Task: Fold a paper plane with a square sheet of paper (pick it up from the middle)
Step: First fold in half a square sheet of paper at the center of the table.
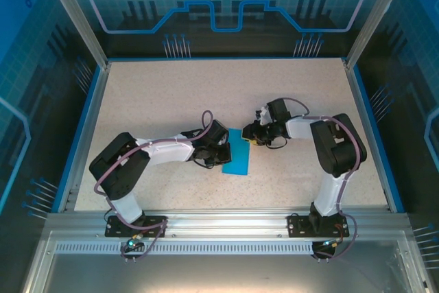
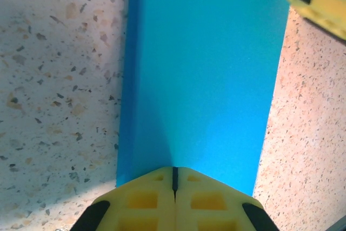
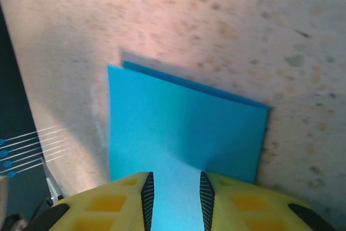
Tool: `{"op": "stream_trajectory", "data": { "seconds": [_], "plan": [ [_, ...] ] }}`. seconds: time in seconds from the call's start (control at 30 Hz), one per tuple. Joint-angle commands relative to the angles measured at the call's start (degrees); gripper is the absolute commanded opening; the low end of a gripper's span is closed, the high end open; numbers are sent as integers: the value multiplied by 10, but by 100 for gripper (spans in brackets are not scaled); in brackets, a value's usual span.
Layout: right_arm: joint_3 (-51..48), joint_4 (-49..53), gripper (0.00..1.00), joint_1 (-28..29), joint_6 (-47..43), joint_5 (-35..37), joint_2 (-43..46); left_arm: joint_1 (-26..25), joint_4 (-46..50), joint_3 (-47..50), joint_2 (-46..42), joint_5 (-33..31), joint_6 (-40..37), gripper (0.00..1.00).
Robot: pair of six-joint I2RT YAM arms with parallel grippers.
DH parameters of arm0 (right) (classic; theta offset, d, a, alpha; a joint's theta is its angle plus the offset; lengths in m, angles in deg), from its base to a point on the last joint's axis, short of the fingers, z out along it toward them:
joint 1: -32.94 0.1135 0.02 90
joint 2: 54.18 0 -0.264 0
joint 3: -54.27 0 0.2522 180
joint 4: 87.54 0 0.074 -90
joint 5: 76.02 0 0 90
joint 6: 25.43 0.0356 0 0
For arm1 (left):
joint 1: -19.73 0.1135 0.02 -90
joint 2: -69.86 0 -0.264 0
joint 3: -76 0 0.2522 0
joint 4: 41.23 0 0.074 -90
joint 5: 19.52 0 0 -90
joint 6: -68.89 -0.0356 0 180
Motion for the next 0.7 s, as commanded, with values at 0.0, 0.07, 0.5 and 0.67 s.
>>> {"op": "stream_trajectory", "data": {
  "seconds": [0.0,0.07,0.5,0.67],
  "plan": [
    [-2,26,32,-2,-14,19,-22,3,14,-16,-13,10,-15,5],
    [2,35,32,-2,-16,22,-14,3,17,-17,-12,10,-16,5],
    [73,64,32,-15,-25,13,-26,3,18,-16,-14,10,-16,5],
    [73,58,32,-26,-26,14,-53,2,18,-16,-15,11,-19,5]
  ]
}}
